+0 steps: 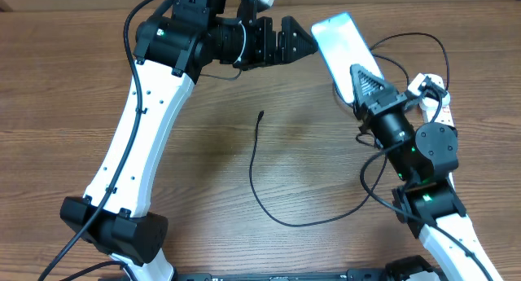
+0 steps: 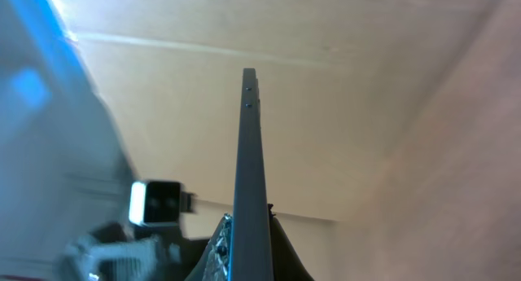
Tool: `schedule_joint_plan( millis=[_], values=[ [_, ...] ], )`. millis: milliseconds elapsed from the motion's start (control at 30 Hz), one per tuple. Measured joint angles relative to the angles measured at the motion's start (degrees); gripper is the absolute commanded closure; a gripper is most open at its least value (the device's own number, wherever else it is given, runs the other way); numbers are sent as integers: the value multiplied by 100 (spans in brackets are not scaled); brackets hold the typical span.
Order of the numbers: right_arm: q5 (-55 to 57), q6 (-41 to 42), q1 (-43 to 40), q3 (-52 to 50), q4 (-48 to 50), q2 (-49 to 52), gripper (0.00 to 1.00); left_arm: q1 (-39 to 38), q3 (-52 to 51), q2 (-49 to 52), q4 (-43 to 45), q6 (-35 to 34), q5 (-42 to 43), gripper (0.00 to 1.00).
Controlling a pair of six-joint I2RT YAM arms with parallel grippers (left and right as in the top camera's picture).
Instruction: Plug charger to phone and switch on socket
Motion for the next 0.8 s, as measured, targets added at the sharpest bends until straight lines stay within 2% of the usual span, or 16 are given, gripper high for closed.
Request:
schedule_joint_plan(
  millis=[100, 233, 433, 667, 800],
  values=[
    [48, 407, 111, 0, 581, 396, 96, 0, 0, 28, 232, -201, 39, 0],
    [48, 796, 295, 24, 824, 852, 96, 0, -2, 138, 579, -483, 151, 2],
    [166, 1128, 404, 323, 841, 1421, 96, 11, -138, 404, 1432, -1049, 337, 4],
    [208, 1235, 444, 610, 835, 1532, 96, 11, -780, 494, 2269, -1641, 404, 4],
    [245, 1233, 444, 638, 232, 1534, 96, 11, -1261, 516, 2944, -2041, 448, 7]
  ],
)
